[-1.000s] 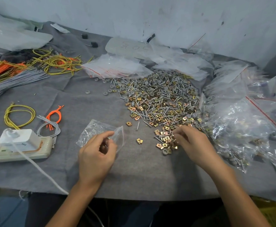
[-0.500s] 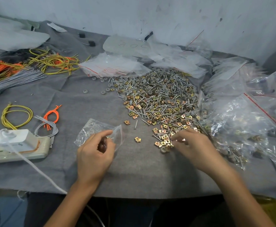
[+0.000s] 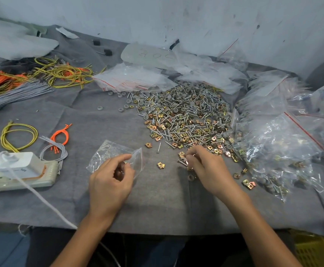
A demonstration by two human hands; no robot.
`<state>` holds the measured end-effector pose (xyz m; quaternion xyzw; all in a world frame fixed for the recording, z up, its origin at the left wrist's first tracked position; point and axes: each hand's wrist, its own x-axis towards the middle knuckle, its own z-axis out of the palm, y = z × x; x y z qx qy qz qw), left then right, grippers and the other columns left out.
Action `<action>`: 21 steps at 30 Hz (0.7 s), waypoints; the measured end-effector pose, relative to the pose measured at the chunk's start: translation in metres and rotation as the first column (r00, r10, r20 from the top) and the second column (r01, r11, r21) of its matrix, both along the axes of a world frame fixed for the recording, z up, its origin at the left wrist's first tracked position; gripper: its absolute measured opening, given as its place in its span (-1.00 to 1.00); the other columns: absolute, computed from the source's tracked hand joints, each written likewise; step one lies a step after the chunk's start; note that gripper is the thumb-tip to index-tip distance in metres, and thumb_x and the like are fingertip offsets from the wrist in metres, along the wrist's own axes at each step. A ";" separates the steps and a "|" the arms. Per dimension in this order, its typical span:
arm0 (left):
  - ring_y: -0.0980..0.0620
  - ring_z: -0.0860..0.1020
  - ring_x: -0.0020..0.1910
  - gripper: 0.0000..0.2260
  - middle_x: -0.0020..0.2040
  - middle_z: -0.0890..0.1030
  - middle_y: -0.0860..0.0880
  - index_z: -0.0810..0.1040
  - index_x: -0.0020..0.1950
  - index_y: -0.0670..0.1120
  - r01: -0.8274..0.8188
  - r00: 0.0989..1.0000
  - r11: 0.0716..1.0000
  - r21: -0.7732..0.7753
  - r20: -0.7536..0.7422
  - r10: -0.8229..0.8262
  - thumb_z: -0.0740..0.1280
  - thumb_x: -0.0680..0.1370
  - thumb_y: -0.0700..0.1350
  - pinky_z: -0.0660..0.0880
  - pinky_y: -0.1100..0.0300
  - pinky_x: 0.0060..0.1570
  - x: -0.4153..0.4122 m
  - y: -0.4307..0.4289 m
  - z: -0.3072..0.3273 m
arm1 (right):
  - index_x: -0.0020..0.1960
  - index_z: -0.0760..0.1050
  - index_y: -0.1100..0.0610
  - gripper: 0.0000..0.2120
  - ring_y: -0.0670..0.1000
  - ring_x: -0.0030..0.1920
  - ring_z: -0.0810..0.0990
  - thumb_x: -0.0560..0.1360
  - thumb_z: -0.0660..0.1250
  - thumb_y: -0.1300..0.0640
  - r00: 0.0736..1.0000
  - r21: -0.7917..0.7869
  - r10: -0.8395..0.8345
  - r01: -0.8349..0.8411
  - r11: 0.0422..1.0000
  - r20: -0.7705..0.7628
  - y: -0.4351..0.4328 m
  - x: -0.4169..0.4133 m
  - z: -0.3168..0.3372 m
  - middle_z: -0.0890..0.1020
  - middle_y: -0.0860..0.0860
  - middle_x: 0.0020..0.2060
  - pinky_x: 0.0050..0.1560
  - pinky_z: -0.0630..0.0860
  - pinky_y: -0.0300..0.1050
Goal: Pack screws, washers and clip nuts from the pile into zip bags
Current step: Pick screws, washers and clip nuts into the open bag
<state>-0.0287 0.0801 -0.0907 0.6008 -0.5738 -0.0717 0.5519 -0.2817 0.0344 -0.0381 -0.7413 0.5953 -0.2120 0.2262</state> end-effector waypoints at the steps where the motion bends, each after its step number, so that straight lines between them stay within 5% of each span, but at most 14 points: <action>1: 0.20 0.53 -0.29 -0.80 -0.26 0.57 0.19 0.67 0.04 0.01 0.000 1.000 1.000 -0.002 -0.001 0.000 0.30 0.48 -0.09 0.38 0.46 -0.22 0.000 0.000 0.001 | 0.01 0.51 -0.10 -0.92 -0.19 -0.22 0.55 0.66 0.26 0.03 0.999 0.006 -0.014 0.014 1.000 0.032 -0.001 -0.001 0.000 0.63 -0.14 -0.26 -0.25 0.41 -0.24; 5: 0.22 0.52 -0.29 -0.80 -0.27 0.55 0.21 0.67 0.02 0.00 -0.002 1.000 1.000 -0.007 0.004 0.002 0.31 0.48 -0.11 0.36 0.49 -0.21 -0.001 0.001 0.003 | 0.12 0.62 -0.10 -0.82 -0.24 -0.20 0.64 0.62 0.35 0.15 0.971 0.100 -0.008 -0.016 0.995 0.241 -0.005 0.002 -0.001 0.70 -0.19 -0.19 -0.17 0.49 -0.27; 9: 0.21 0.52 -0.30 -0.80 -0.27 0.58 0.15 0.68 0.02 -0.02 -0.005 1.000 1.000 0.016 -0.020 0.006 0.34 0.46 -0.16 0.37 0.48 -0.21 -0.002 0.002 0.005 | 0.15 0.55 -0.10 -0.69 -0.05 -0.19 0.68 0.61 0.30 0.30 0.942 0.180 -0.015 -0.049 0.982 0.334 -0.003 0.005 -0.003 0.73 -0.08 -0.07 -0.12 0.64 0.00; 13: 0.21 0.51 -0.29 -0.80 -0.28 0.57 0.12 0.69 0.02 -0.03 -0.007 1.000 1.000 0.017 -0.007 0.007 0.35 0.45 -0.19 0.36 0.50 -0.20 -0.002 0.002 0.006 | 0.05 0.54 -0.13 -0.76 -0.09 -0.25 0.67 0.60 0.35 0.23 0.967 0.116 -0.028 -0.001 0.993 0.252 -0.002 0.013 0.000 0.68 -0.13 -0.06 -0.25 0.56 -0.19; 18: 0.19 0.52 -0.30 -0.80 -0.25 0.59 0.13 0.68 0.02 -0.02 0.002 1.000 1.000 0.027 -0.018 -0.002 0.32 0.47 -0.13 0.41 0.41 -0.21 -0.002 0.003 0.007 | -0.08 0.58 0.01 -0.82 -0.02 -0.36 0.65 0.53 0.43 0.30 0.867 0.157 -0.013 -0.076 0.985 0.498 0.011 0.056 0.007 0.68 -0.02 -0.19 -0.33 0.52 -0.21; 21: 0.19 0.54 -0.29 -0.80 -0.22 0.61 0.14 0.68 0.04 -0.01 0.012 1.000 1.000 0.022 -0.029 -0.011 0.31 0.49 -0.10 0.45 0.35 -0.20 -0.001 0.004 0.007 | -0.10 0.59 0.06 -0.85 -0.03 -0.25 0.69 0.51 0.44 0.30 0.827 0.160 0.005 -0.115 0.981 0.562 0.017 0.093 0.009 0.71 0.00 -0.21 -0.16 0.64 -0.08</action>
